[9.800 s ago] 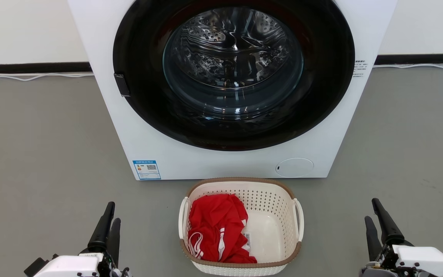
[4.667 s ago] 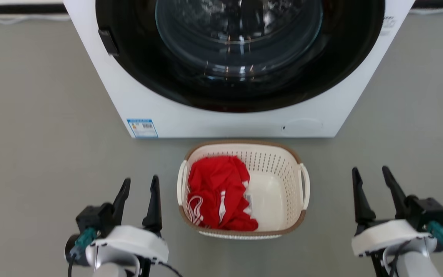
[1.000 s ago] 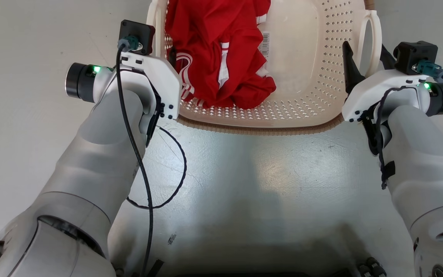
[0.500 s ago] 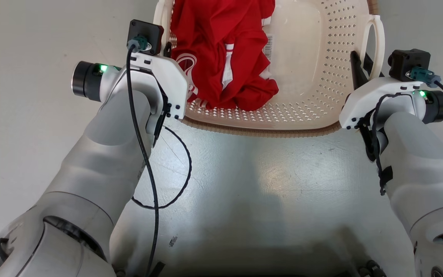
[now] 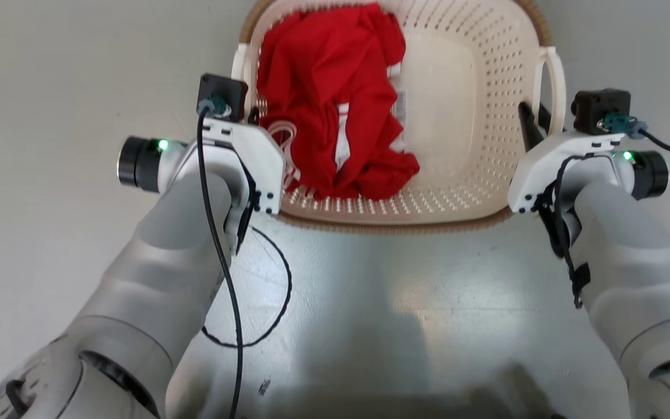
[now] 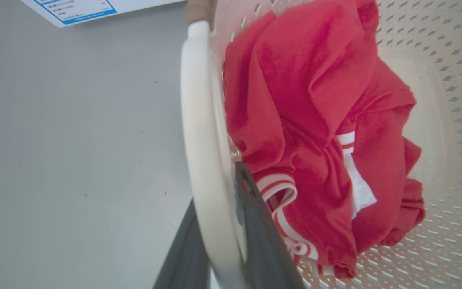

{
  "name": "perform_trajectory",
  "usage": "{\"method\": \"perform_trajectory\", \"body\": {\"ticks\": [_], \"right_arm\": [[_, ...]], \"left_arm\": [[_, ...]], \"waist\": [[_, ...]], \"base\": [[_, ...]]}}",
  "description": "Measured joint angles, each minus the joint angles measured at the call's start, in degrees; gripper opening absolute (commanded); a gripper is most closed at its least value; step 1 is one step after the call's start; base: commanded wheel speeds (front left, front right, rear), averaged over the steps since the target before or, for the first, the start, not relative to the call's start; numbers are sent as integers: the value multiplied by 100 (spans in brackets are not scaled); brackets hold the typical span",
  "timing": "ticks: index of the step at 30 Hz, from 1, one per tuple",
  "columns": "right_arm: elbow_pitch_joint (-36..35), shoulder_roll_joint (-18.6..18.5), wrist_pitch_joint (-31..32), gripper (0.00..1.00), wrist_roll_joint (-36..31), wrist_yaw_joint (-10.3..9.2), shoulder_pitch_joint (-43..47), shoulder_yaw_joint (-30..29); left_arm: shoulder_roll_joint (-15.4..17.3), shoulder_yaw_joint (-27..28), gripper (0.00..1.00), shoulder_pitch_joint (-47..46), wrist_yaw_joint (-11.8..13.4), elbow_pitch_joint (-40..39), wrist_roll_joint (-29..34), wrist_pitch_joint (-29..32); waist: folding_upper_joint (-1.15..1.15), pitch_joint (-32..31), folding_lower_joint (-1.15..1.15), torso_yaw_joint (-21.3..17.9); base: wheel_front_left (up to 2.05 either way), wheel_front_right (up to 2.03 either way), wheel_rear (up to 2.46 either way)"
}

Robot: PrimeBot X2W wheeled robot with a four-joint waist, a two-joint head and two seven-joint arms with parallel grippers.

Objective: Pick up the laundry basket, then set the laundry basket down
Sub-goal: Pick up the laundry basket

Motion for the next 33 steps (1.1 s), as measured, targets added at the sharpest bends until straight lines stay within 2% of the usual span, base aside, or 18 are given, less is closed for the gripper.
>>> {"method": "perform_trajectory", "body": {"ticks": [14,25,33], "right_arm": [[-56,-3,595,0,1074,-1,681,1114],[-287,3,1270,0,1829,-10,1360,1978],[-292,3,1544,0,2145,-51,1825,2359]], "left_arm": [[7,-382,0,778,-9,143,-403,194],[13,-598,0,1506,-83,281,-708,523],[21,-814,0,1939,-187,255,-847,865]], "waist": [[0,-1021,0,-120],[0,-2178,0,-381],[0,-3015,0,-467]], "base": [[0,0,0],[0,0,0],[0,0,0]]}}
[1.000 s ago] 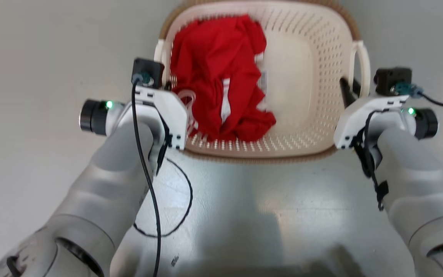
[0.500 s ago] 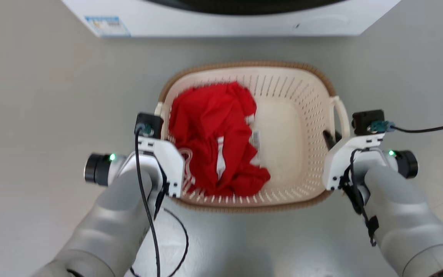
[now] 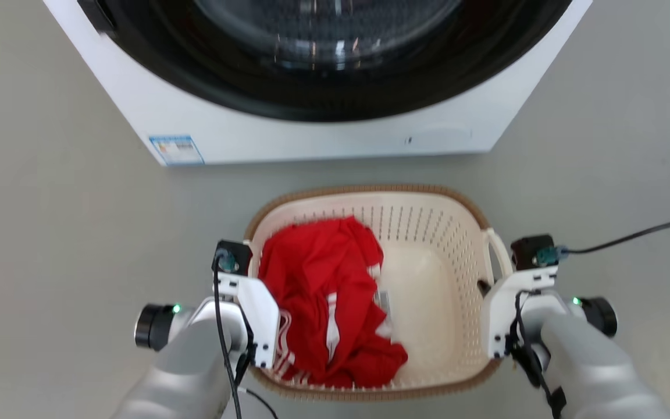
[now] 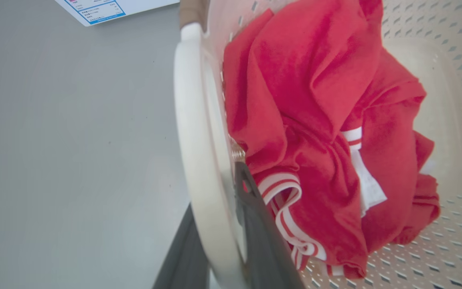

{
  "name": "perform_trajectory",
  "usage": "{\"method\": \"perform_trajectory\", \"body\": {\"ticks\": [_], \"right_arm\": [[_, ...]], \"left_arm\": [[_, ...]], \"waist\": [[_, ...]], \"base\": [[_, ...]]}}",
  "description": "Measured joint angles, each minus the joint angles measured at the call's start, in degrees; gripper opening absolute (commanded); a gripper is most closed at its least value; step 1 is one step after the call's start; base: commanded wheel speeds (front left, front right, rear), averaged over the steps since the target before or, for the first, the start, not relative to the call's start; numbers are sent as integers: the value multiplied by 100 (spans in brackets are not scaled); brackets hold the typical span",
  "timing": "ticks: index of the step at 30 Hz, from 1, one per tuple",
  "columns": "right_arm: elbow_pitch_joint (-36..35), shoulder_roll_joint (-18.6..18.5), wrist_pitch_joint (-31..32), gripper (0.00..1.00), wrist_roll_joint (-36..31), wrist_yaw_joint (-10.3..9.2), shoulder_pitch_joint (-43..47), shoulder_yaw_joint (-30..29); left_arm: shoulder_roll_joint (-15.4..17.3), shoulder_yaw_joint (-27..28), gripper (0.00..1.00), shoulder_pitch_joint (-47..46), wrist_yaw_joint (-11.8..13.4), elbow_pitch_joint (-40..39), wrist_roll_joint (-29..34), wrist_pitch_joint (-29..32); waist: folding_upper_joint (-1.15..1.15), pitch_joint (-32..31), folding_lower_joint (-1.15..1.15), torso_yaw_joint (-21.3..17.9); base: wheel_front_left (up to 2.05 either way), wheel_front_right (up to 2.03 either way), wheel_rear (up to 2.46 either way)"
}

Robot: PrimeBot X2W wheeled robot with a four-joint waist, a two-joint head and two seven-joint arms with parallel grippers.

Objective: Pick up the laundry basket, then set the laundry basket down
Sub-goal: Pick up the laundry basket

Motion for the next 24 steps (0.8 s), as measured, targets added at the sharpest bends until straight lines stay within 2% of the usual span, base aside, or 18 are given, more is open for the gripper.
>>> {"method": "perform_trajectory", "body": {"ticks": [14,24], "right_arm": [[140,1,341,0,134,-3,684,336],[42,-8,510,0,201,-5,866,475]], "left_arm": [[36,-545,0,720,137,-356,-64,412],[93,-703,0,966,264,-474,-270,442]], "waist": [[0,-1197,0,117],[0,-1596,0,81]], "base": [[0,0,0],[0,0,0]]}}
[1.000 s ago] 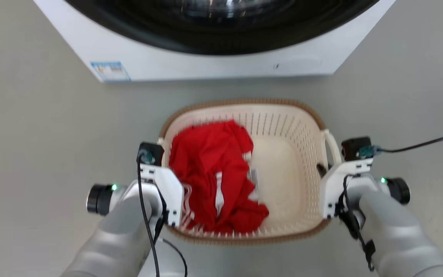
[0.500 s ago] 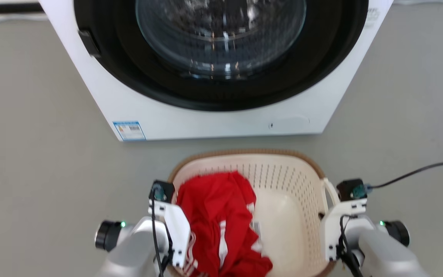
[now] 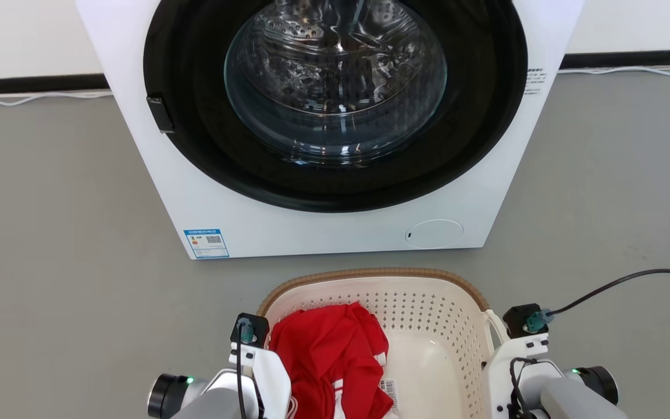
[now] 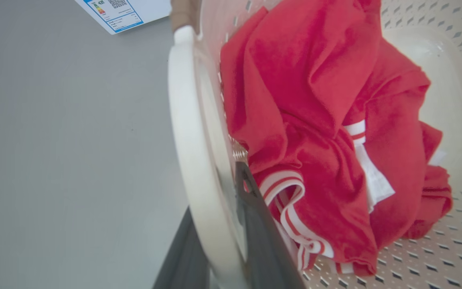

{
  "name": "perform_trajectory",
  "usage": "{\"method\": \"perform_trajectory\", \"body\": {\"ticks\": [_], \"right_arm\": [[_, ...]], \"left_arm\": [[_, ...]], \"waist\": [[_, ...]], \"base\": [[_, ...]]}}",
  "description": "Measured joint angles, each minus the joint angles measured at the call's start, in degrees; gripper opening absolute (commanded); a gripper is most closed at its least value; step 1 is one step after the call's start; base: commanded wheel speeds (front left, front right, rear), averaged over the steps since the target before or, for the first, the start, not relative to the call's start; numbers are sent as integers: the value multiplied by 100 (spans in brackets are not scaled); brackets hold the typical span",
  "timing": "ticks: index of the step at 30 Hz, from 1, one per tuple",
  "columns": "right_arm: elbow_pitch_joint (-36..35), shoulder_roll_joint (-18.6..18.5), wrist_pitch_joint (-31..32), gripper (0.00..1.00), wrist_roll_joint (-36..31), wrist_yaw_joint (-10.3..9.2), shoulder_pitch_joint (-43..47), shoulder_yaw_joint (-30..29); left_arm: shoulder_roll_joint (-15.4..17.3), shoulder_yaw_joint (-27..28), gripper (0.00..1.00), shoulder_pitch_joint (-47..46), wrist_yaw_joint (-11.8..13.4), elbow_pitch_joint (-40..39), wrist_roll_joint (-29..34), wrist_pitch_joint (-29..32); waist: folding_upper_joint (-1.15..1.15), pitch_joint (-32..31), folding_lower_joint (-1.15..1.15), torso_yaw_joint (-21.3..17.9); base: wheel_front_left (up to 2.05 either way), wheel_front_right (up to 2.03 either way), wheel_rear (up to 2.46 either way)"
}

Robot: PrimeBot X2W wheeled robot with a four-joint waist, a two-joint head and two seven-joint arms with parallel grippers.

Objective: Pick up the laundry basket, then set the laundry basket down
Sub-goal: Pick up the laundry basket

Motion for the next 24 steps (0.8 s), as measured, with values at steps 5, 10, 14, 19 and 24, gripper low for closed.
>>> {"method": "perform_trajectory", "body": {"ticks": [5,10,14,19,24], "right_arm": [[-19,-1,52,0,14,0,33,31],[-40,0,85,0,55,0,115,54],[-42,4,121,0,55,0,115,62],[-46,4,136,0,55,0,145,66],[-114,-1,287,0,86,-1,254,107]], "left_arm": [[0,-44,0,50,9,10,-86,-1],[-3,-73,0,90,7,47,-158,-3],[-13,-81,0,124,3,83,-197,-5],[-21,-114,0,140,-44,107,-286,2],[-11,-169,0,167,-96,103,-356,232]], "waist": [[0,-87,0,-30],[0,-220,0,-47],[0,-311,0,-74],[0,-411,0,-111],[0,-455,0,-150]], "base": [[0,0,0],[0,0,0],[0,0,0],[0,0,0],[0,0,0]]}}
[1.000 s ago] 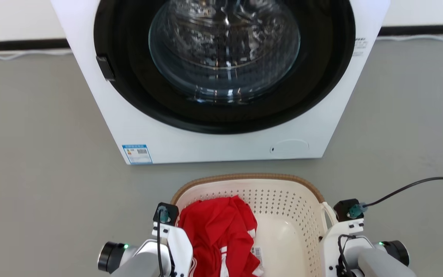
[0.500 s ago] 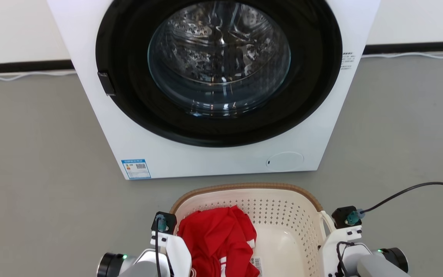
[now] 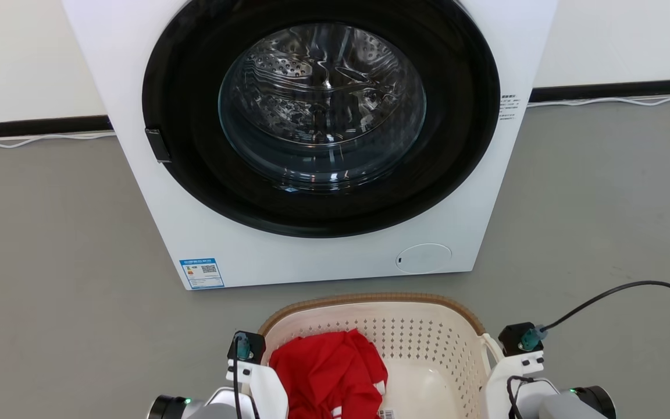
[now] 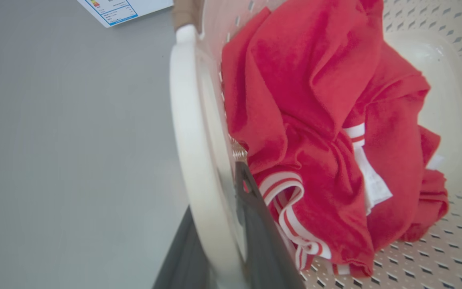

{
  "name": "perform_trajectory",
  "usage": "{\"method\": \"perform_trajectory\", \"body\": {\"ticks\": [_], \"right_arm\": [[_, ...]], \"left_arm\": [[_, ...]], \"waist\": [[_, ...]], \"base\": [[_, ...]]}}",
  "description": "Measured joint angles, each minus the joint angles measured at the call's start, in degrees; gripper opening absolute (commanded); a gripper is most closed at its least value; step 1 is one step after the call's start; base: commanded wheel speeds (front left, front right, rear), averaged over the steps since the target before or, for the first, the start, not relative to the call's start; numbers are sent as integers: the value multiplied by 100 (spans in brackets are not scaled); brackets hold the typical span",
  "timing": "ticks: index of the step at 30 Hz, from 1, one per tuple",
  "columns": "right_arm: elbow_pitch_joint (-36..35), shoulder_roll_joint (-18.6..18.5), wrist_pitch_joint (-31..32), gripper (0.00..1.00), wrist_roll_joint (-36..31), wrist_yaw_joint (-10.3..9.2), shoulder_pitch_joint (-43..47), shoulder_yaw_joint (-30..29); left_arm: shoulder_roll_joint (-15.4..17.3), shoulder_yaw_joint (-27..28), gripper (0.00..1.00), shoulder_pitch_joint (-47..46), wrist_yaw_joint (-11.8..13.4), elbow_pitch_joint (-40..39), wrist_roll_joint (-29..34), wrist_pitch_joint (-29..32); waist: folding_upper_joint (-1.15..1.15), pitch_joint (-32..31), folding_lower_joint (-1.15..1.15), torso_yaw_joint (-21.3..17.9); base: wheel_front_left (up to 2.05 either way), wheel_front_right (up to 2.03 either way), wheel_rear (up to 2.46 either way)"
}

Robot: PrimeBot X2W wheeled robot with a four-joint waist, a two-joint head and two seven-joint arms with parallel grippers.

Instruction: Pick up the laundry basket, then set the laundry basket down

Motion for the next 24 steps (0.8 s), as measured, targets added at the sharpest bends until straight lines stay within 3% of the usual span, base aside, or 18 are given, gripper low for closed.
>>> {"method": "perform_trajectory", "body": {"ticks": [24], "right_arm": [[-87,-12,149,0,181,-2,65,129]], "left_arm": [[35,-162,0,6,-42,8,-138,126]], "waist": [[0,67,0,2]], "base": [[0,0,0]]}}
